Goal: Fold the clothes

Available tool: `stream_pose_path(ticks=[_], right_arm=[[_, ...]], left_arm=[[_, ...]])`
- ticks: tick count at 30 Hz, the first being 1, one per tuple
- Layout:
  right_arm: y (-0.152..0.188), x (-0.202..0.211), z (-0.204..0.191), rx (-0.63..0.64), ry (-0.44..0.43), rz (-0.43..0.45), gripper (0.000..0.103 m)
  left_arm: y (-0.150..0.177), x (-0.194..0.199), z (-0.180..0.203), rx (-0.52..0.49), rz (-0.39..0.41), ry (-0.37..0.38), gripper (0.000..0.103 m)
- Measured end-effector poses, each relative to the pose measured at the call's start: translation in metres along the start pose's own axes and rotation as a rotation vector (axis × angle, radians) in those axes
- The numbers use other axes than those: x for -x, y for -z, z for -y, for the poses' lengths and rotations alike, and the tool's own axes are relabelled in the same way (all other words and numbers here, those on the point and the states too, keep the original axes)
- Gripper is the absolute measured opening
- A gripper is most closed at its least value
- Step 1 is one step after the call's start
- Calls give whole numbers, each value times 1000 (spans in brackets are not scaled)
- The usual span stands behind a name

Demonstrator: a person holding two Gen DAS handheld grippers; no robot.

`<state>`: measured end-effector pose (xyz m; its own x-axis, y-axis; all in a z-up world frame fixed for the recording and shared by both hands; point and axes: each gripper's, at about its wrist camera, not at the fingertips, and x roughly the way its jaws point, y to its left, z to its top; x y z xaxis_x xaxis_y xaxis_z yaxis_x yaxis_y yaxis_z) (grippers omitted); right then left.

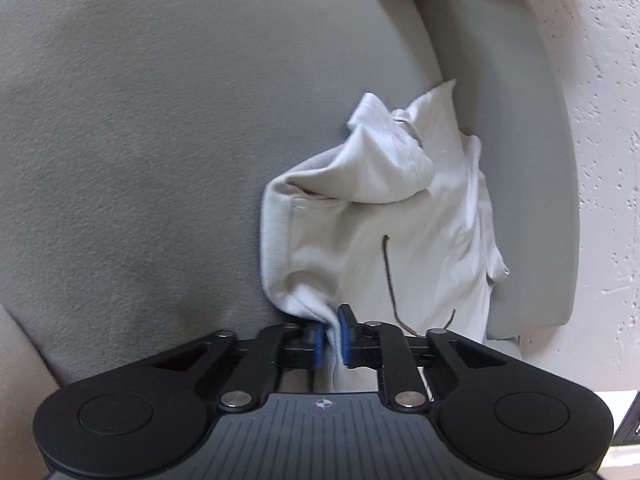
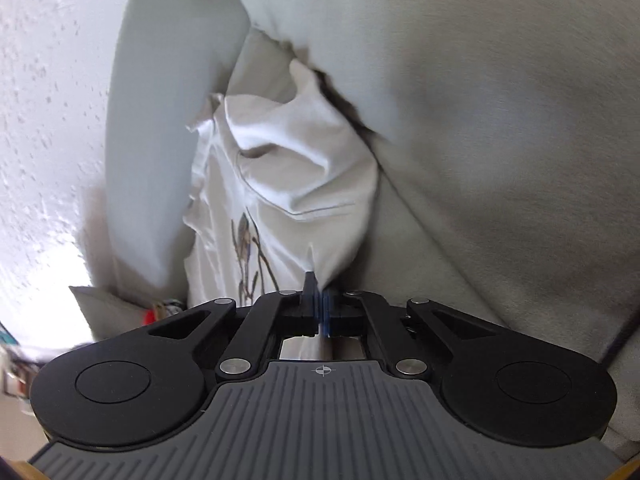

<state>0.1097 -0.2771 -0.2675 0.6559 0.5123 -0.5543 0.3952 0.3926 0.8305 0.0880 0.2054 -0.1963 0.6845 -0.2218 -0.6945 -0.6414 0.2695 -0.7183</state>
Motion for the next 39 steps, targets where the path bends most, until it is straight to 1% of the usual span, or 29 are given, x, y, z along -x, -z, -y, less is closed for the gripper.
stream_pose_path(ticks=[1,2,4,6,8,11,16,18,19,21,22,23,24,25,26,27,28,31,32,34,39], right_arm=[[2,1,-6,39,24,12,0],[5,2,-15,100,62,27,0],[14,4,-38,250,155,58,1],[23,5,-58,381,242,90,1],[29,8,-68,465,300,124,0],[36,19,-75,524,357,155,0],[43,46,-76,556,419,184,0],[44,57,-71,546,449,197,0],[41,61,-66,515,412,179,0],[30,66,-49,375,311,99,1],[23,67,-38,287,262,52,11],[18,67,-28,211,226,17,13],[16,69,-19,157,194,2,20],[15,70,-13,120,149,-3,32],[13,71,-7,91,99,-5,39],[12,70,-3,64,61,-10,48],[10,68,-1,45,48,-16,49],[5,57,-5,44,54,-23,49],[4,52,-8,48,62,-24,49],[0,42,-12,41,65,-28,49],[-13,24,-6,-13,-3,-27,49]], left_arm=[[1,1,2,-14,7,-8,11],[3,4,8,-49,21,-28,9],[10,9,26,-162,53,-85,6],[16,14,40,-245,72,-131,5],[21,19,48,-300,87,-160,5],[25,27,52,-329,88,-179,5],[38,42,57,-395,100,-209,5],[44,47,58,-432,109,-224,4],[45,46,58,-444,110,-229,4],[43,44,55,-436,88,-226,4],[42,43,51,-416,69,-216,4],[40,42,47,-391,47,-202,4],[38,41,43,-366,26,-188,7],[36,39,39,-343,7,-176,12],[34,37,35,-322,-5,-158,23],[33,35,31,-302,-13,-135,25],[33,33,27,-283,-22,-113,25],[26,26,19,-219,-33,-70,28],[23,24,18,-196,-33,-64,30],[18,20,16,-154,-37,-55,30],[10,14,16,-104,-34,-29,30]])
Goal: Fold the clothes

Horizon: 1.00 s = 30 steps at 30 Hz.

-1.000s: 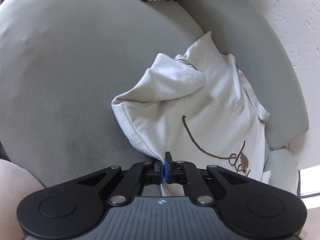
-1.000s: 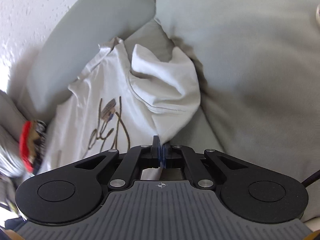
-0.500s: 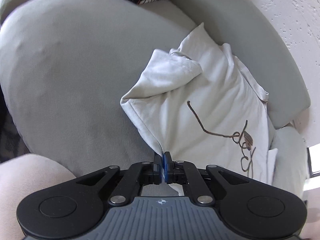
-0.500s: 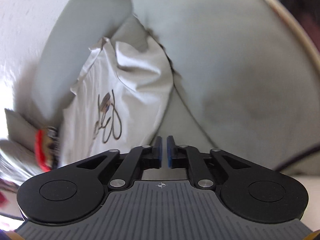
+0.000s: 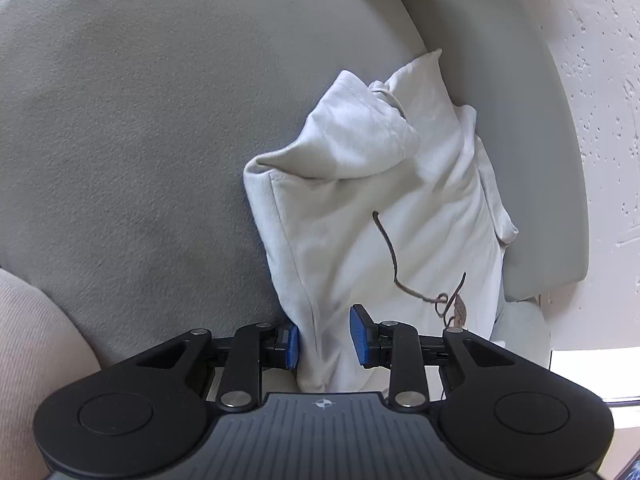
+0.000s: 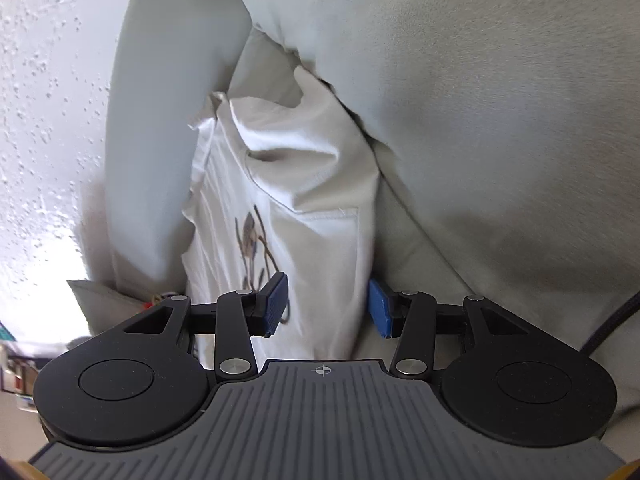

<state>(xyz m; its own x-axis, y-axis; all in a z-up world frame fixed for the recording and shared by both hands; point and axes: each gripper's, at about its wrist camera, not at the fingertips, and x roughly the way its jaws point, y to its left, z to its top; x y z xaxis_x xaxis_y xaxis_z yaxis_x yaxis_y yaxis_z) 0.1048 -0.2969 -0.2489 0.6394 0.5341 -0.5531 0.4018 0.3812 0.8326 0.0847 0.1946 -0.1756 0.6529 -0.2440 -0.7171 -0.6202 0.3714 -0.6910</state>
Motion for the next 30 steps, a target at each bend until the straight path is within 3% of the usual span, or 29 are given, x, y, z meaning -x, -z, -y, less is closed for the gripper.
stream_pose_path(ticks=[5,10,14,17,18,21,23,30], right_arm=[[-6,-5,8,13,-103,9,46],[-4,-17,3,102,-82,-27,12],[-2,-27,-4,149,-46,1,8],[1,-31,-13,195,29,35,0],[5,-30,-24,262,80,58,0],[34,-28,-74,659,305,146,1],[50,-25,-92,809,391,192,1],[63,1,-111,913,492,281,1]], left_arm=[[-5,-6,-1,30,5,18,30],[-6,-4,-1,21,-5,18,30],[-6,-5,2,-6,-5,7,30],[-6,-7,5,-30,-5,-15,26],[-6,-8,7,-42,-4,-42,9],[-3,-4,14,-101,24,-74,7],[1,4,26,-188,68,-109,5],[16,32,53,-359,139,-129,4]])
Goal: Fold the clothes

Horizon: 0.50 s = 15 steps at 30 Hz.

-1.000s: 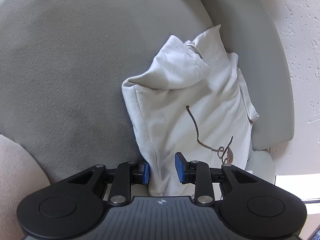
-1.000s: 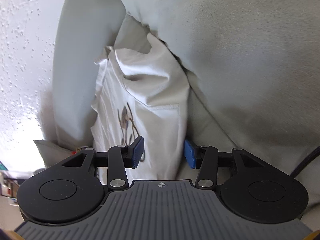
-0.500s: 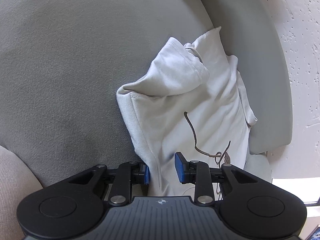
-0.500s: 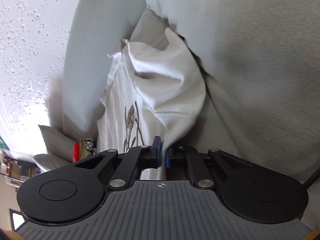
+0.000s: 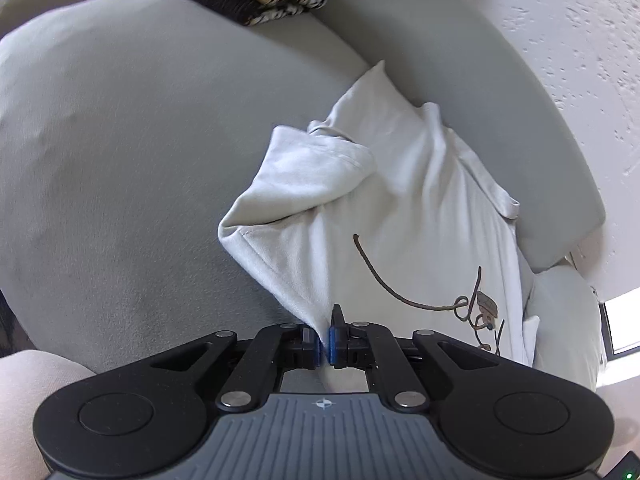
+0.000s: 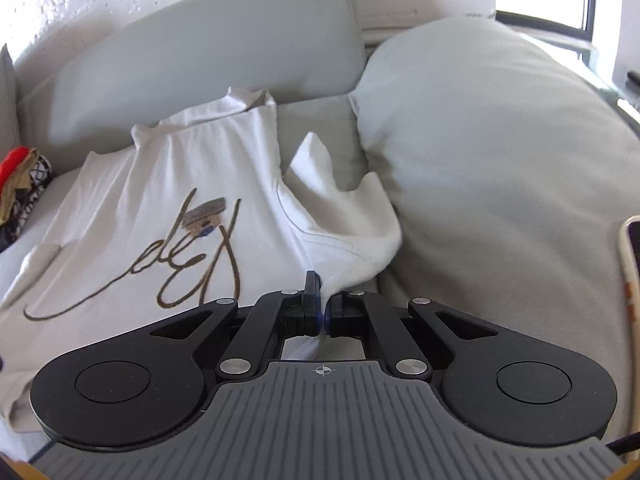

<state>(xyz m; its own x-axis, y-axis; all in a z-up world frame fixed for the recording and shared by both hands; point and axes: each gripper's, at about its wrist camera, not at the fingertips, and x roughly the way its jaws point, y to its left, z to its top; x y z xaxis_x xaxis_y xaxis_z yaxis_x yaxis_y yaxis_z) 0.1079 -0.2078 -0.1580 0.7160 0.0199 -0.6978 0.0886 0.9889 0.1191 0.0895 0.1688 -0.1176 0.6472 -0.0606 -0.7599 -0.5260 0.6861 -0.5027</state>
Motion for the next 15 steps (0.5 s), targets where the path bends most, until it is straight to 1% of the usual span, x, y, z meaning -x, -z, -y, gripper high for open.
stream_pose_path(ticks=[3,5,11,15], right_arm=[[0,14,-3,22,18,24,1],[2,22,0,8,12,15,1],[18,40,20,-91,-16,-89,1],[28,46,26,-102,-19,-127,1]], left_arm=[[3,13,2,-29,9,-7,4],[6,21,-1,-36,4,-15,4],[26,34,-15,-79,-41,-85,4],[41,40,-18,-136,-46,-132,5]])
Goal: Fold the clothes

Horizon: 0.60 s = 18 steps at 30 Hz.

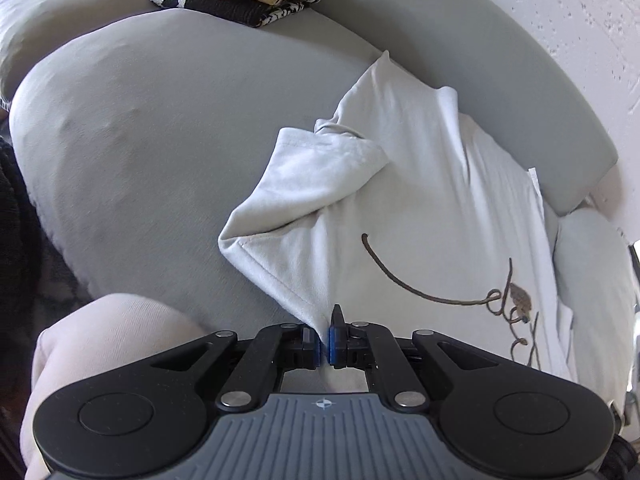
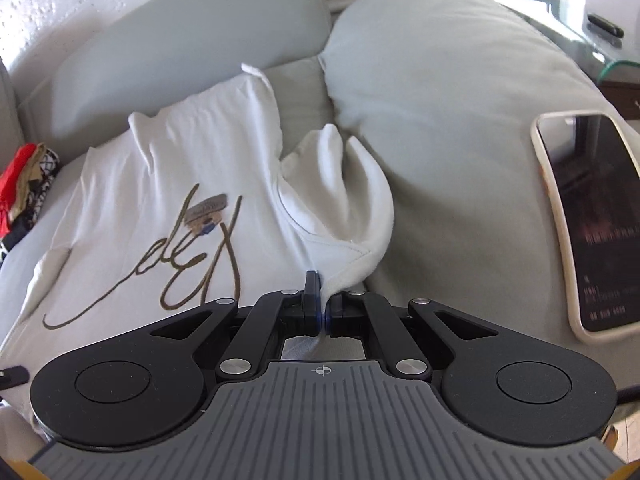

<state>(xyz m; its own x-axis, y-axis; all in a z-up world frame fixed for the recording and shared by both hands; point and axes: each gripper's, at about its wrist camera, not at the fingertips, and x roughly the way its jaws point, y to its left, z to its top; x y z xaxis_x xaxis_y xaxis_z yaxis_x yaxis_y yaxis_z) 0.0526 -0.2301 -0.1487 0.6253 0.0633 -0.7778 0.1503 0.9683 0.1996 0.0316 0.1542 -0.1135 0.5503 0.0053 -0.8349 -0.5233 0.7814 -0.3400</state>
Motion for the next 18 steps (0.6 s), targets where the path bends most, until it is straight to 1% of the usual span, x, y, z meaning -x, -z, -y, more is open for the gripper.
stream_pose_path(ticks=[2,3,4,5,6,7,8,9,11,12,13,16,18], right_arm=[[0,-2,-2,2,-12,-23,2],[-1,-3,-2,-1,-27,-39,5],[-4,-3,1,-8,-44,-61,18],[-7,-2,4,-17,-54,-82,23],[-9,1,9,-30,-72,-95,37],[-11,7,15,-45,-105,-98,41],[-14,14,22,-61,-132,-98,41],[-16,20,29,-78,-150,-93,41],[-21,30,43,-122,-185,-67,41],[-27,31,51,-153,-195,-47,42],[-33,30,58,-180,-197,-28,45],[-54,18,72,-250,-181,5,48],[-70,3,78,-280,-203,-2,48]], left_arm=[[4,0,3,-43,8,-31,5],[4,-2,6,-70,-1,-49,7],[4,-5,8,-96,-26,-75,8],[5,-6,10,-117,-51,-102,11],[6,-5,11,-135,-72,-128,17],[8,-1,12,-152,-76,-145,23],[9,5,13,-171,-65,-149,32],[13,12,14,-196,-48,-147,35],[22,27,19,-238,-15,-141,35],[22,30,23,-255,-2,-124,36],[21,29,30,-273,3,-99,36],[18,24,53,-339,0,-23,38],[16,13,72,-381,-1,-5,39]])
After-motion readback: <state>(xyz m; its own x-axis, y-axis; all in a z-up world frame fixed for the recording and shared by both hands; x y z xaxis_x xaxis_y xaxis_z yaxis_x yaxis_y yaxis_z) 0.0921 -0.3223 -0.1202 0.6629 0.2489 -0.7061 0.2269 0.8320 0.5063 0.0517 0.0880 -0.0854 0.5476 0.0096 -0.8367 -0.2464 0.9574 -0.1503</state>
